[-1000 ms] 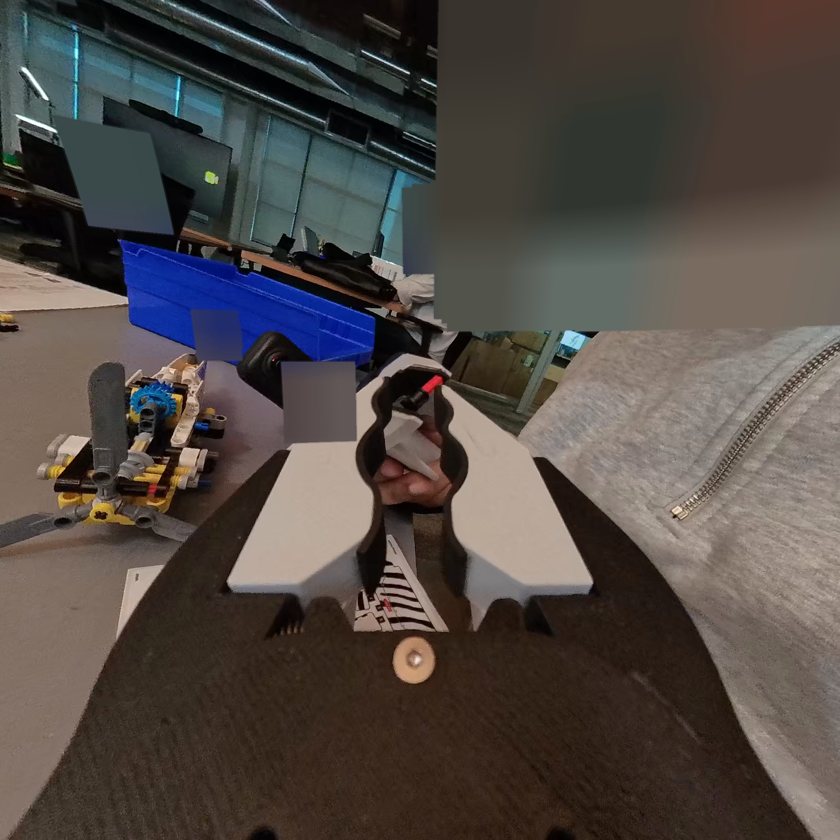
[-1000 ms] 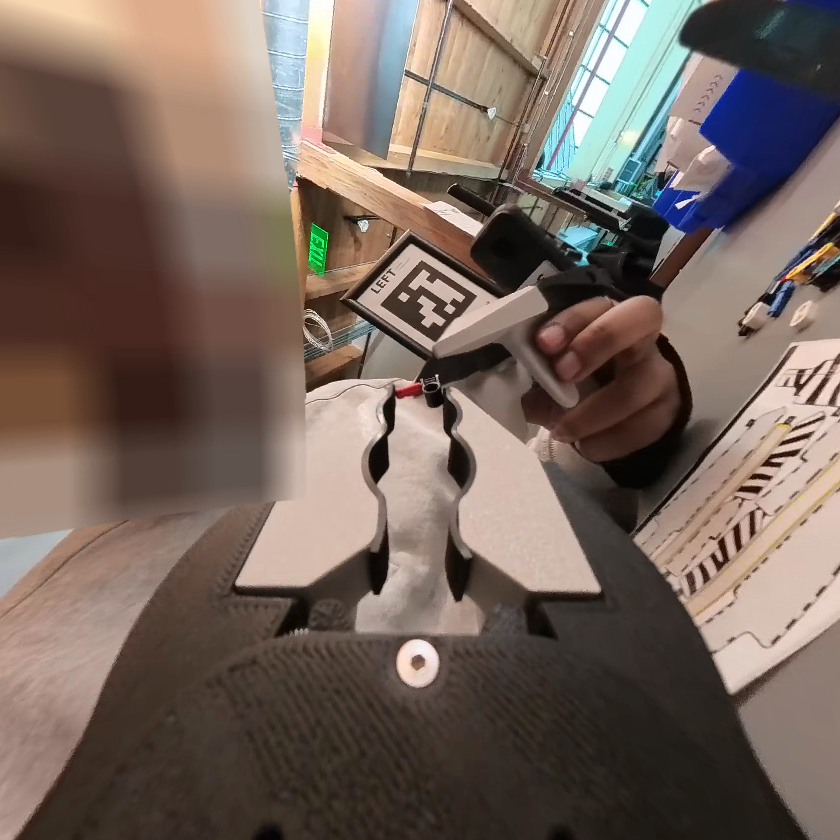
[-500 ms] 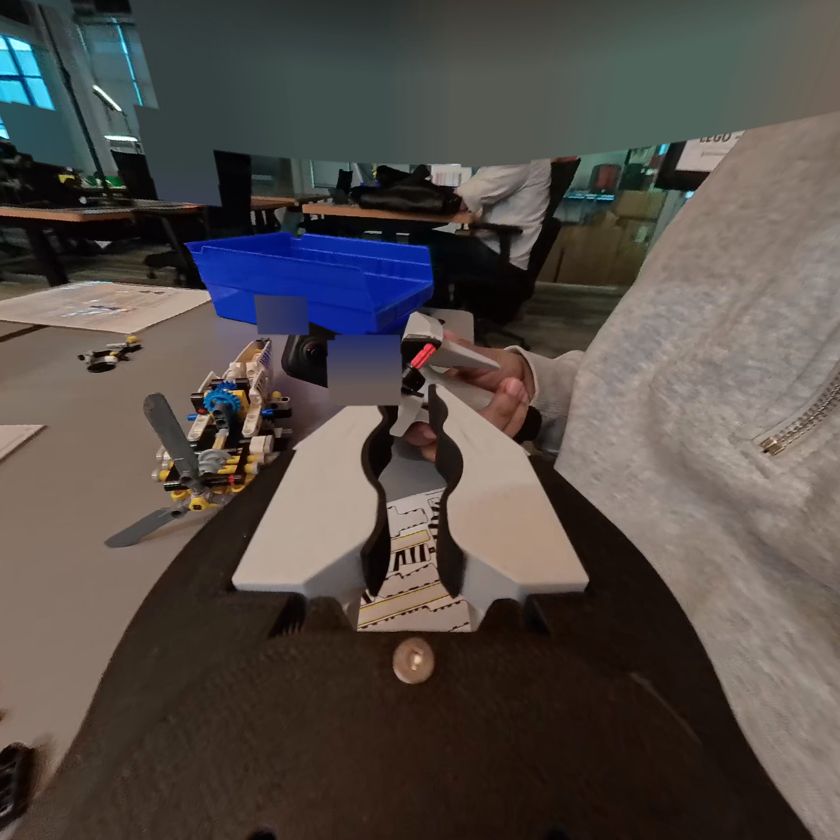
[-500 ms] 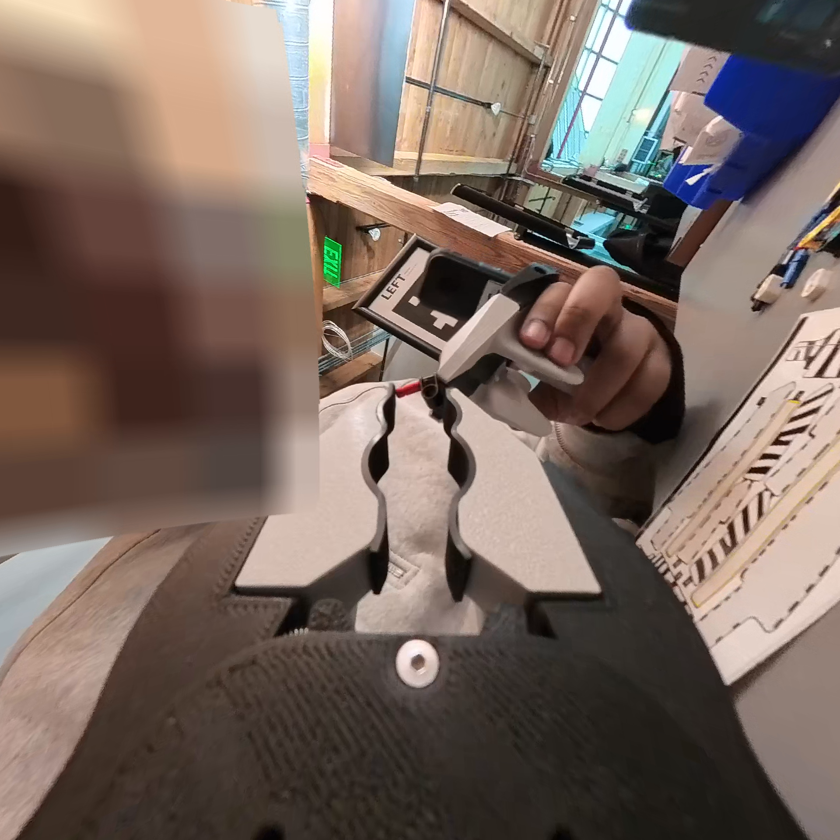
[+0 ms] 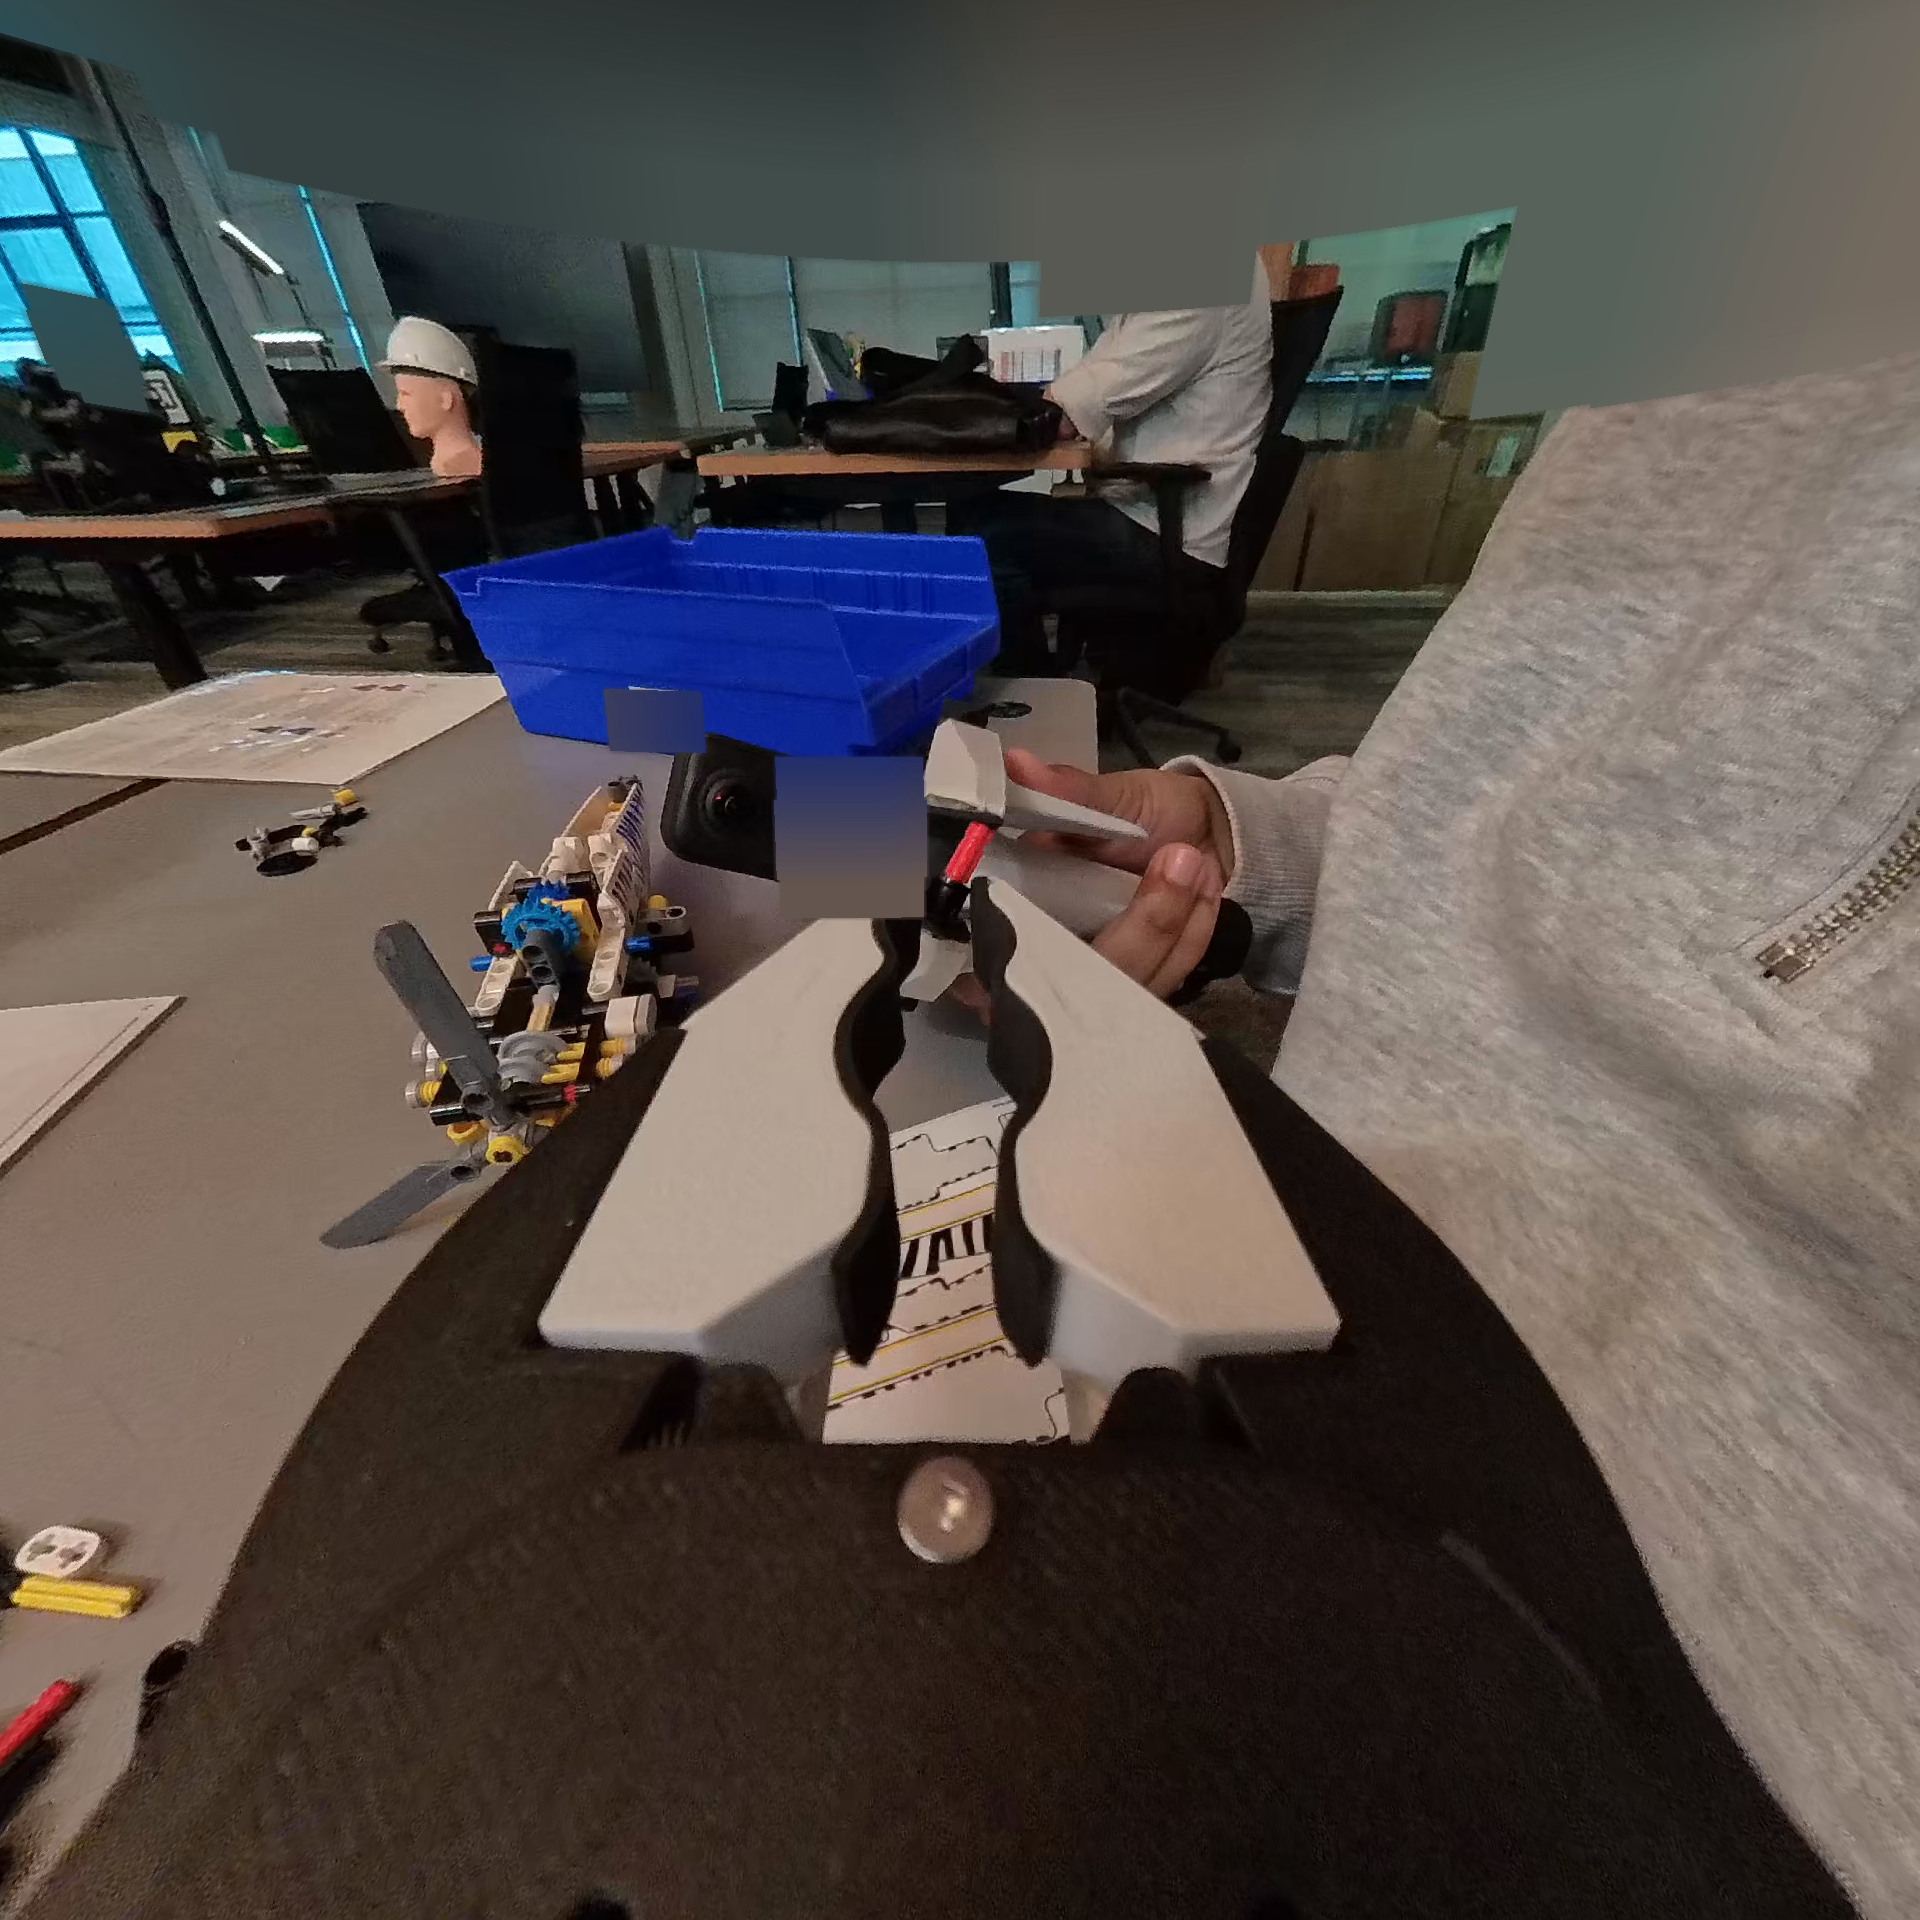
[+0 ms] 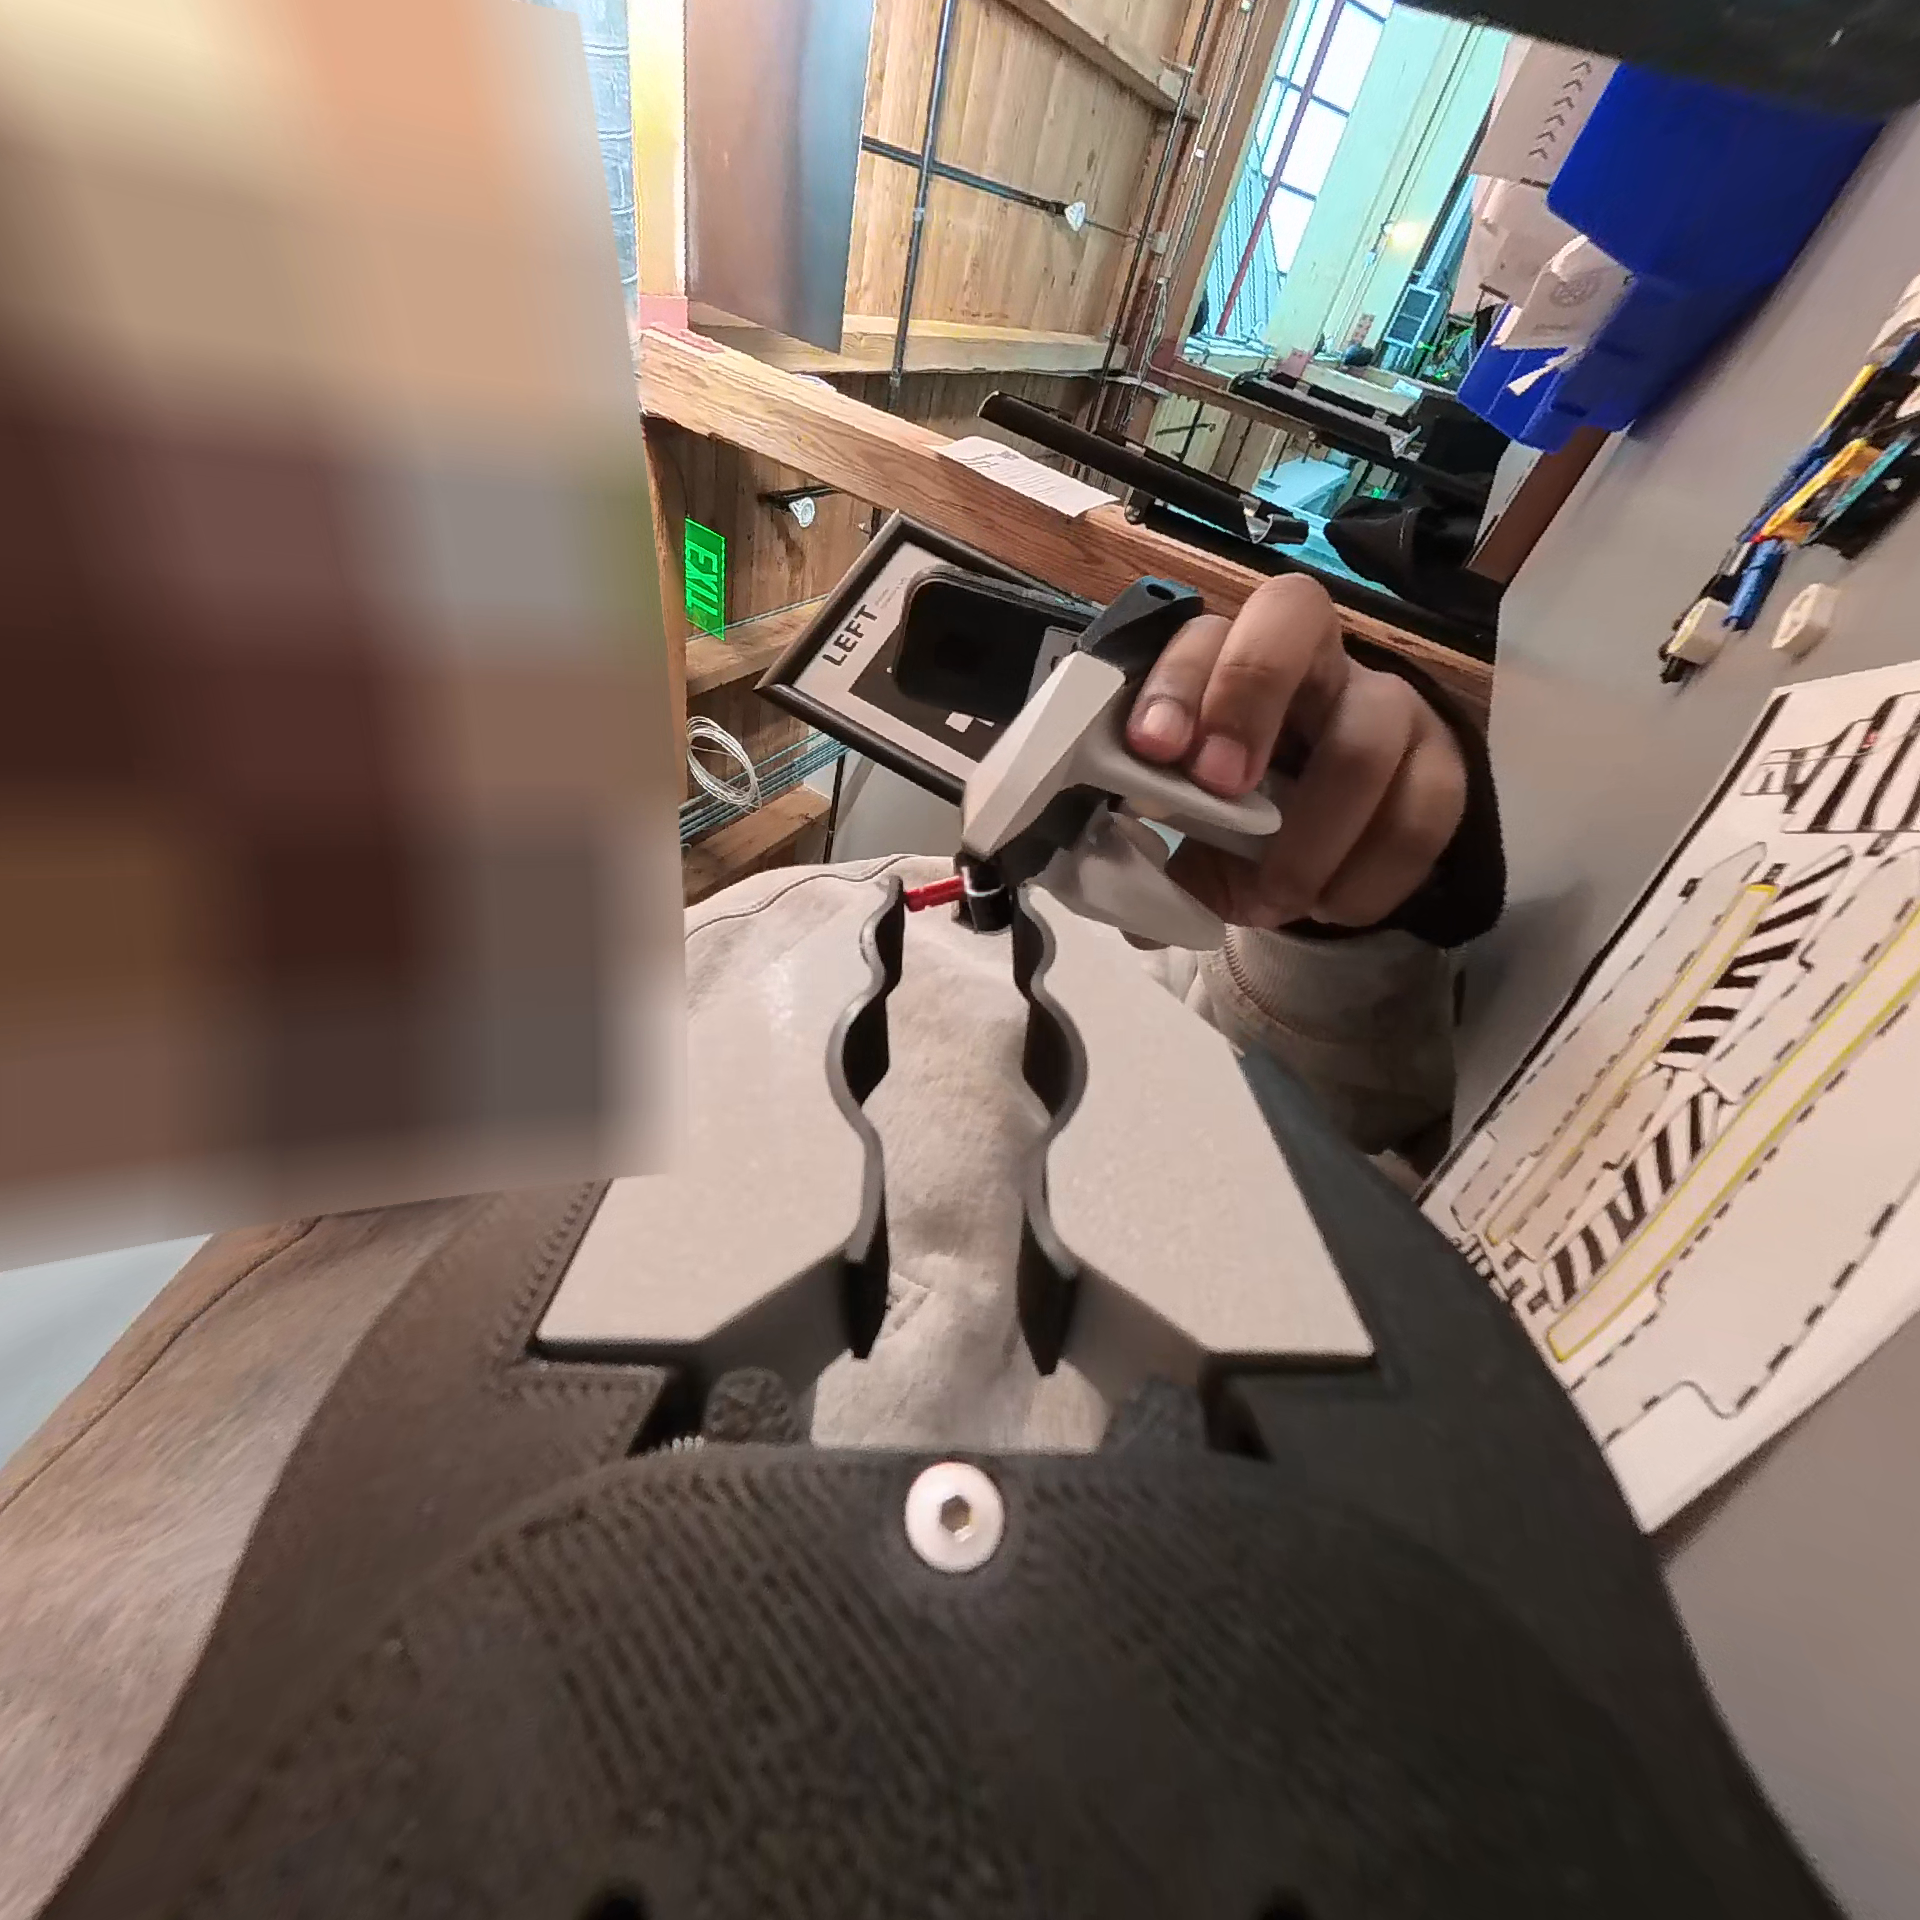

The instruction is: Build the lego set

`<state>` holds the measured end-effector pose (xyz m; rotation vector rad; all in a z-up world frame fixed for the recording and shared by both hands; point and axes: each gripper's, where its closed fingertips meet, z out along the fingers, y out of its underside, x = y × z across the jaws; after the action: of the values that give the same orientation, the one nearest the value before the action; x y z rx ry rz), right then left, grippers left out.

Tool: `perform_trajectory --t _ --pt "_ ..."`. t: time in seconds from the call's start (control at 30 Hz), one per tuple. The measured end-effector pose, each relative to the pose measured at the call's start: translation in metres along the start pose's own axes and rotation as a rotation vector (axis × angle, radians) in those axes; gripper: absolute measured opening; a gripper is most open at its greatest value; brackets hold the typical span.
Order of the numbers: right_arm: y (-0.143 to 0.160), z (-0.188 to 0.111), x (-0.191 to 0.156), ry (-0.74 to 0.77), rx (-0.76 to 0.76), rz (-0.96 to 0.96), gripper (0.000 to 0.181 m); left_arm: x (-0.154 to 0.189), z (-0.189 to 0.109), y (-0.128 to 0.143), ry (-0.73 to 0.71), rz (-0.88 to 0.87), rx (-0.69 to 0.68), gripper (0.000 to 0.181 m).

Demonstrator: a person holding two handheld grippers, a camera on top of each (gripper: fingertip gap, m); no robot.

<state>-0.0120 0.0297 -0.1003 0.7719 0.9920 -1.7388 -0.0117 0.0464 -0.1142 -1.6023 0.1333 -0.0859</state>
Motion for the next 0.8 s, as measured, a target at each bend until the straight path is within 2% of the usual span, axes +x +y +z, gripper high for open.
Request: perform_trajectory --t 0.03,0.3,0.47,0.63,0.8 --pt "0.0 0.0 0.0 0.003 0.0 -0.001 0.018 0.0 0.0 0.0 -0.004 0.012 -0.006 0.007" --pt "-0.007 -0.004 0.004 0.018 0.036 -0.047 0.019 0.0 -0.003 0.0 -0.02 0.059 -0.017 0.005" --pt "-0.011 -0.01 0.005 0.033 0.055 -0.075 0.028 -0.003 -0.006 -0.004 -0.03 0.048 0.028 0.005" --pt "-0.005 -0.006 0.015 0.09 0.01 -0.09 0.037 0.0 -0.003 0.001 -0.024 0.07 0.001 0.005" --pt "-0.004 -0.005 0.014 0.069 0.001 -0.063 0.03 0.001 -0.002 0.001 -0.052 0.124 -0.015 0.005"
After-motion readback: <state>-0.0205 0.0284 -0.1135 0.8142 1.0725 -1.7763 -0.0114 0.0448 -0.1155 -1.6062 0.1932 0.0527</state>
